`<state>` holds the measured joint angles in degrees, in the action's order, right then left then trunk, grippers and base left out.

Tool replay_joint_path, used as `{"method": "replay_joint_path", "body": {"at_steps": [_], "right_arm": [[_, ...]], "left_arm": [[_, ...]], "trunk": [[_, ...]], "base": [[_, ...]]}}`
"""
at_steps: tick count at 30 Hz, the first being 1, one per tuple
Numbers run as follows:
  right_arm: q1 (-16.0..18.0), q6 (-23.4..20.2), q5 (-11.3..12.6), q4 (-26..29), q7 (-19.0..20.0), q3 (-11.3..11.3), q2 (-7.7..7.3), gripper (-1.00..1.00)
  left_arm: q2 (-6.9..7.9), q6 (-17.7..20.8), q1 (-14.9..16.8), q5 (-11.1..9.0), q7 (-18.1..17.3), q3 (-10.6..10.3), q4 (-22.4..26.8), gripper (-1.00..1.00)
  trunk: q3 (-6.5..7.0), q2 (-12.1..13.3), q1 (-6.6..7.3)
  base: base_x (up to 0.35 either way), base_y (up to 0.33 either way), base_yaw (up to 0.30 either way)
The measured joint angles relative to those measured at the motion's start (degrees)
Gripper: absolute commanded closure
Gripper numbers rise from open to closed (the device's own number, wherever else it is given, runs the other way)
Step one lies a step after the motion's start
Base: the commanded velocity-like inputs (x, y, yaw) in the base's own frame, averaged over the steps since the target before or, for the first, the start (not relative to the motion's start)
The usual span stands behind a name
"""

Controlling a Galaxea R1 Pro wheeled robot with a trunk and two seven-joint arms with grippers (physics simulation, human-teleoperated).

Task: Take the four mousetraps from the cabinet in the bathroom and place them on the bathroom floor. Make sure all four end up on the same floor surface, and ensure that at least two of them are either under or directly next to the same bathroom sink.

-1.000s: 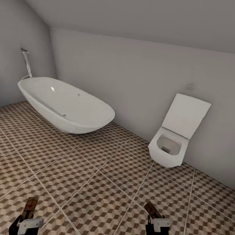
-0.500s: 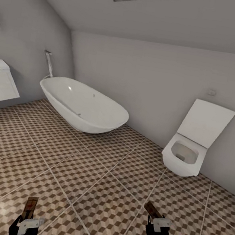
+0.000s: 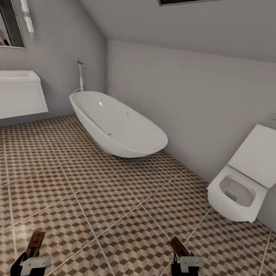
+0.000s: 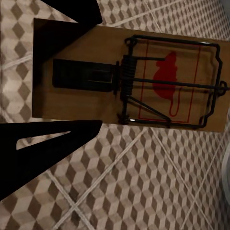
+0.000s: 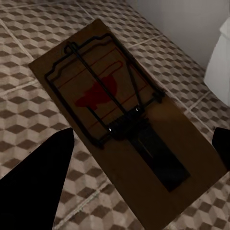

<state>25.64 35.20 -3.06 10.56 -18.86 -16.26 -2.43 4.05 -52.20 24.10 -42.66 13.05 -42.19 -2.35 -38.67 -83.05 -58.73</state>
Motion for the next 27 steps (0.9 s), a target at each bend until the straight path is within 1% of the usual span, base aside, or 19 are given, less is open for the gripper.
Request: {"method": "replay_joint_path", "body": {"at_steps": [27], "right_arm": [[0.0,0.0,0.0,0.0,0.0,0.0,0.0,1.0]], "left_arm": [[-0.14,0.1,0.0,0.0,0.0,0.0,0.0,1.0]], "trunk": [[0.0,0.0,0.0]], "base": [[0.0,0.0,0.26]]}}
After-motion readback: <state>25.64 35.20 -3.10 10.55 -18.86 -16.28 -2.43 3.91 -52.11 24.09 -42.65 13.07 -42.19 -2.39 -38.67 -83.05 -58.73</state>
